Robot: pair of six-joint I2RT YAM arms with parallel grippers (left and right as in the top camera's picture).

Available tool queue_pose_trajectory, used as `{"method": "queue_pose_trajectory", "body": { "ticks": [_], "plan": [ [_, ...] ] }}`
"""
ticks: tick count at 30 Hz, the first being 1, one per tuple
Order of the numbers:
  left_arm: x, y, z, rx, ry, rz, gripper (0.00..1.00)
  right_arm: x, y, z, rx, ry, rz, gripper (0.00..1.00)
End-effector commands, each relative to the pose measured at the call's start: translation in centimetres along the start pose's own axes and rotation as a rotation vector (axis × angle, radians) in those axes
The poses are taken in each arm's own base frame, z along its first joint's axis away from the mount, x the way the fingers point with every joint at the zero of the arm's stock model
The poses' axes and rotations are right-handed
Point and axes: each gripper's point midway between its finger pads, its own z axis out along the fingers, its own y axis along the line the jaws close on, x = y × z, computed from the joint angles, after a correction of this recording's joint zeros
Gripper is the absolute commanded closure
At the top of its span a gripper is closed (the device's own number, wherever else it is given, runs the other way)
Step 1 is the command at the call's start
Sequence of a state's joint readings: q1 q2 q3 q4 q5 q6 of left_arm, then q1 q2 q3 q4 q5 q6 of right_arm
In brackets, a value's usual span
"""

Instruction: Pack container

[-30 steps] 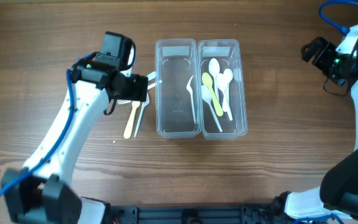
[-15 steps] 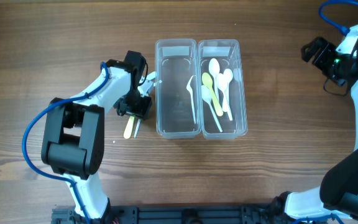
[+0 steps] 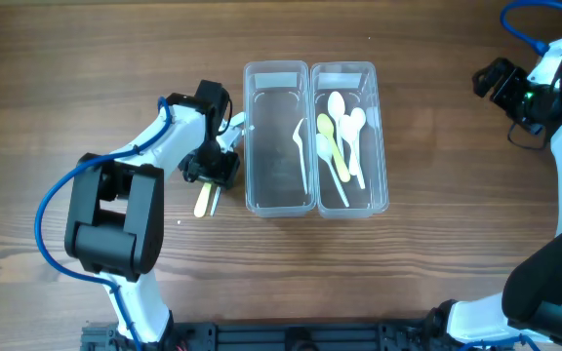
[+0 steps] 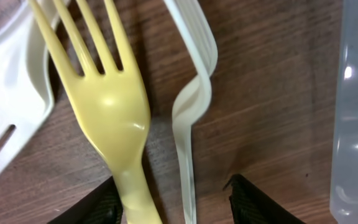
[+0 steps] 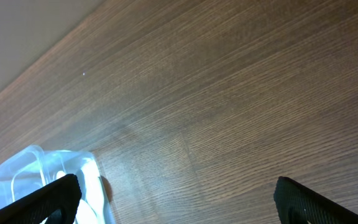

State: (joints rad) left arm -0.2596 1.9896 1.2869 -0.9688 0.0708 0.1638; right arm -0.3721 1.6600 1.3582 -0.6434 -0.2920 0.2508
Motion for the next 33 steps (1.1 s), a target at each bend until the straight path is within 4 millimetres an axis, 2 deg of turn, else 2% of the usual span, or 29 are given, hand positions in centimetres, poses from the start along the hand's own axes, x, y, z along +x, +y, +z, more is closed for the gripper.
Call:
{"method": "queue_pose_trajectory", "body": {
  "ticks": [1,5,11,15,22,29,33],
  "plan": [
    [-0.2,-0.5,-2.0,0.023,-0.033,0.008,0.42,-0.7,0.7,-0.8,-0.023,-0.023,0.005,0.00],
    [-0.8,-0.1,-4.2,-0.011,-0.107,0.011,0.37,-0.7,0.7,-0.8,-0.023,-0.023,0.005,0.00],
    [-1.4,1.9,-4.3,-0.075,-0.132,-0.045,0.40,-0.7,0.7,-0.8,-0.023,-0.023,0.005,0.00],
    [-1.5,2.3,-4.2,-0.079,-0.136,-0.054,0.37,-0.7,0.7,-0.8,-0.023,-0.023,0.005,0.00],
    [-1.0,2.3,-3.1,-0.072,-0.110,-0.054,0.36,-0.7,0.7,-0.8,-0.023,-0.023,0.005,0.00],
    [-0.5,2.3,-1.7,-0.072,-0.107,-0.055,0.42,-0.7,0.7,-0.8,-0.023,-0.023,0.005,0.00],
    [-0.4,2.3,-1.0,-0.072,-0.112,-0.055,0.42,-0.7,0.7,-0.8,-0.023,-0.023,0.005,0.00]
  ]
}}
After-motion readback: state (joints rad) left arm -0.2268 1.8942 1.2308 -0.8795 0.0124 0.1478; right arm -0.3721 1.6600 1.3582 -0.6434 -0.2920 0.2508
